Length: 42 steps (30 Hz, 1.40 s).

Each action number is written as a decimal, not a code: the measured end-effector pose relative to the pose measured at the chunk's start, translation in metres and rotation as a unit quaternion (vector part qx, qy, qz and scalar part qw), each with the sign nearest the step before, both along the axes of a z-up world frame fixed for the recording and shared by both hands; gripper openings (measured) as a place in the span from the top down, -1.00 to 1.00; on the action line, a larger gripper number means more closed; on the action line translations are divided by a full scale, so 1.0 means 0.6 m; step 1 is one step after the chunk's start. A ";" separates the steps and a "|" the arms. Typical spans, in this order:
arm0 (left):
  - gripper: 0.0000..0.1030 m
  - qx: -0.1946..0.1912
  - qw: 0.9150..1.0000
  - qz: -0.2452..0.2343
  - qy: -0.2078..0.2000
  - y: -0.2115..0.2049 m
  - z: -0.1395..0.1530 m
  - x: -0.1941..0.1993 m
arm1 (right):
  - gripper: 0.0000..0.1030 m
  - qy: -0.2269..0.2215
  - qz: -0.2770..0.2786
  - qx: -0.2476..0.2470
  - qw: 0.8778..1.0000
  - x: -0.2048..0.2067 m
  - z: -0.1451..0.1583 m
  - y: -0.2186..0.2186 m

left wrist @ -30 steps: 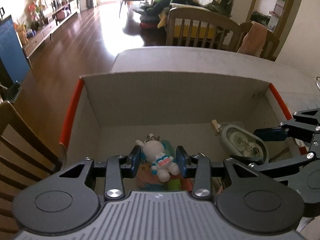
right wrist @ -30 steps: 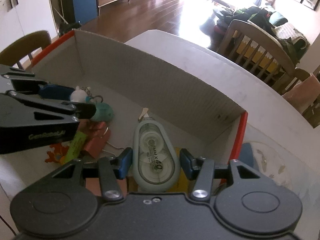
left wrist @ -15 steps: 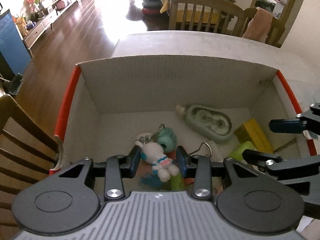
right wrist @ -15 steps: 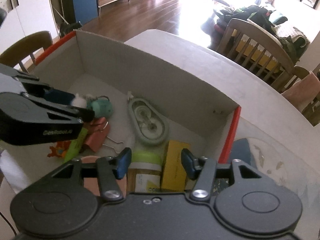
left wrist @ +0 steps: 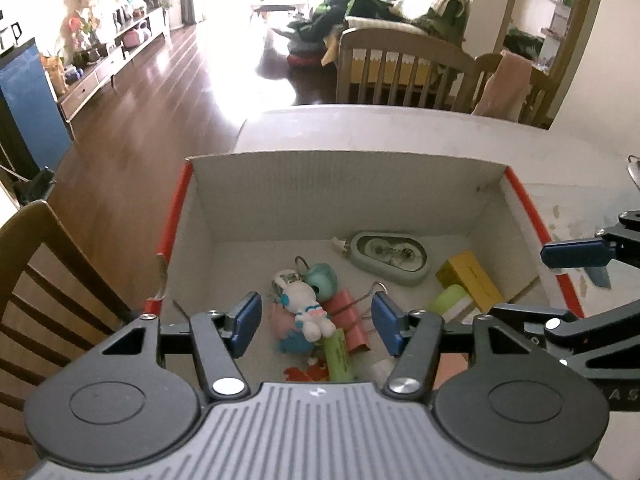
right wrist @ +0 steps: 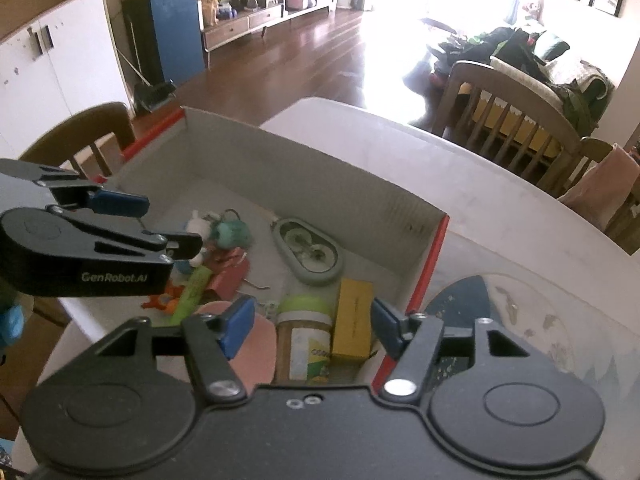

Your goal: Organize rigid objects

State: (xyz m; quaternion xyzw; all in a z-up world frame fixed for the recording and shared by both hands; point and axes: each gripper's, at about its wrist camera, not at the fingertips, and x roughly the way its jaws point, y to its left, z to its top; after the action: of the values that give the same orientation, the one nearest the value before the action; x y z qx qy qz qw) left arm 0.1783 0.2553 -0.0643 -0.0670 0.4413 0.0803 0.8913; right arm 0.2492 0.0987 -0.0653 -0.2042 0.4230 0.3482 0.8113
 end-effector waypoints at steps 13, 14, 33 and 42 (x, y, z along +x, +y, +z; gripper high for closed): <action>-0.32 0.000 0.999 0.008 -0.054 -0.021 0.066 -0.077 | -0.44 0.000 0.006 0.072 0.997 -0.049 0.060 -0.055; -0.32 0.000 0.998 0.008 -0.058 -0.023 0.070 -0.081 | -0.46 0.001 0.008 0.080 0.997 -0.053 0.065 -0.058; -0.66 -0.017 0.993 0.028 -0.114 -0.051 0.112 -0.164 | -0.99 -0.051 0.033 0.207 0.977 -0.145 0.120 -0.157; -0.96 -0.007 0.992 0.023 -0.125 -0.078 0.119 -0.181 | -1.00 -0.060 0.024 0.233 0.970 -0.162 0.118 -0.185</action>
State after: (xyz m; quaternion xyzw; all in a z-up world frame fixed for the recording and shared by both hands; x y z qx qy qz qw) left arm 0.0694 0.2086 0.0070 -0.0931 0.3249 0.0881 0.9370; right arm 0.1519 -0.0124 0.0055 -0.0404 0.2760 0.4439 0.8516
